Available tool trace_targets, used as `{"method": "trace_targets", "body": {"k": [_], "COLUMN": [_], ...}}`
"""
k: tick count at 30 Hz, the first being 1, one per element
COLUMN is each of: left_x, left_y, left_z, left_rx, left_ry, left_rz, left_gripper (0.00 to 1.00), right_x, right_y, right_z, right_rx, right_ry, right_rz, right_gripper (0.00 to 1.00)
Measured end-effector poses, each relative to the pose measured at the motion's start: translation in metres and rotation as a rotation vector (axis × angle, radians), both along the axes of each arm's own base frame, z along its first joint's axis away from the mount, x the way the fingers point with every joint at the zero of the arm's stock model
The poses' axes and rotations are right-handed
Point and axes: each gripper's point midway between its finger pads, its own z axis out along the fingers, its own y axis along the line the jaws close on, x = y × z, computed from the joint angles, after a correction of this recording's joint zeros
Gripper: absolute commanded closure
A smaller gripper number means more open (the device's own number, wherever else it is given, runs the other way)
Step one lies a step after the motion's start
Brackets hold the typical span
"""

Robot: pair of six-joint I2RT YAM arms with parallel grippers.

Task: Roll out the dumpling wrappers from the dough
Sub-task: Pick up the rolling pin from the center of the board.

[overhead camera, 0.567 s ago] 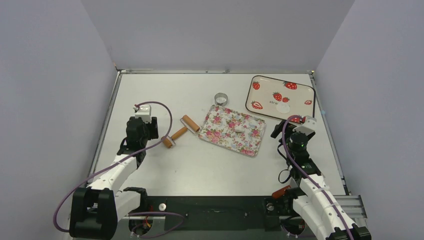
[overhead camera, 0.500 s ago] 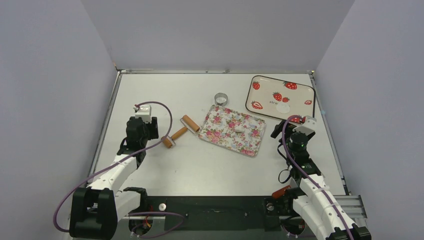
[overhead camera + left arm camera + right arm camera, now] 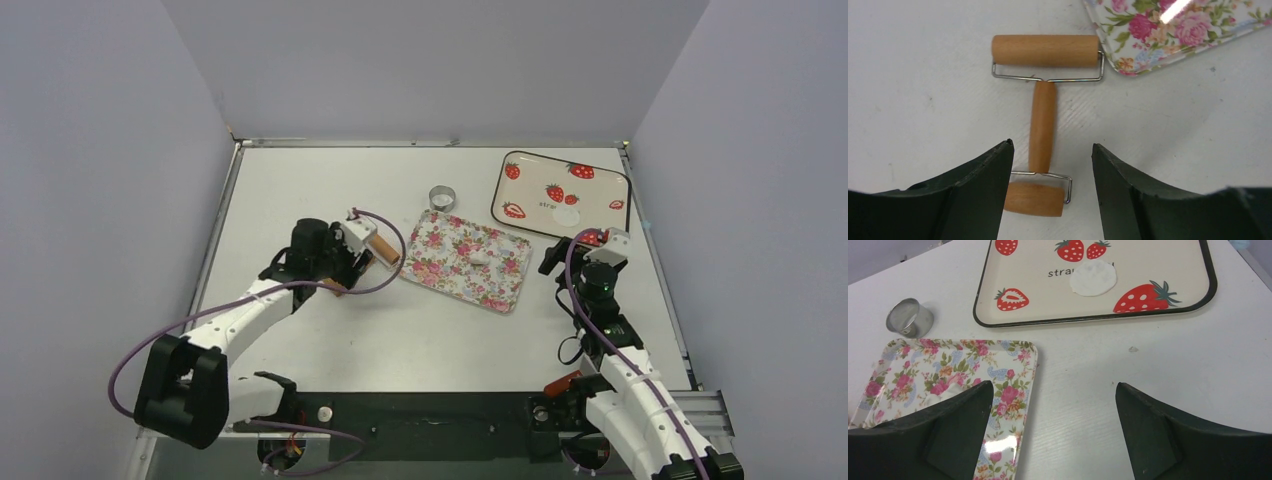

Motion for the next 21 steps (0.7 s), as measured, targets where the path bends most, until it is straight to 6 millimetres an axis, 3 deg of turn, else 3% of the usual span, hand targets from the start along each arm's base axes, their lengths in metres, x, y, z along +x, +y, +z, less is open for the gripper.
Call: {"method": "trace_targets", "body": {"k": [2, 4, 11, 17, 21], "left_x": [-0.003, -0.002, 0.018, 0.017, 0.029], "left_y": [-0.017, -0.022, -0.020, -0.014, -0.013], "left_z": [-0.009, -0.020, -0.049, -0.080, -0.080], "left_rx": [0.043, 0.082, 0.200, 0.282, 0.306], "left_ry": [0.023, 0.062, 0.136, 0.209, 0.201], "left_rz": [-0.084, -0.116, -0.141, -0.159, -0.145], "left_gripper": [0.43, 0.43, 0.43, 0.43, 0.43], "right_x": [0.002, 0.004, 0.006, 0.007, 0.005], "right_y": [0.003, 0.006, 0.010, 0.011, 0.012], "right_z": [0.004, 0.008, 0.009, 0.001, -0.004], "right_rx": [0.005, 0.009, 0.001, -0.005, -0.009], "right_ry": [-0.003, -0.002, 0.019, 0.050, 0.073], "right_rz": [0.015, 0.029, 0.055, 0.066, 0.070], "right_gripper": [0.12, 0.12, 0.12, 0.12, 0.12]}}
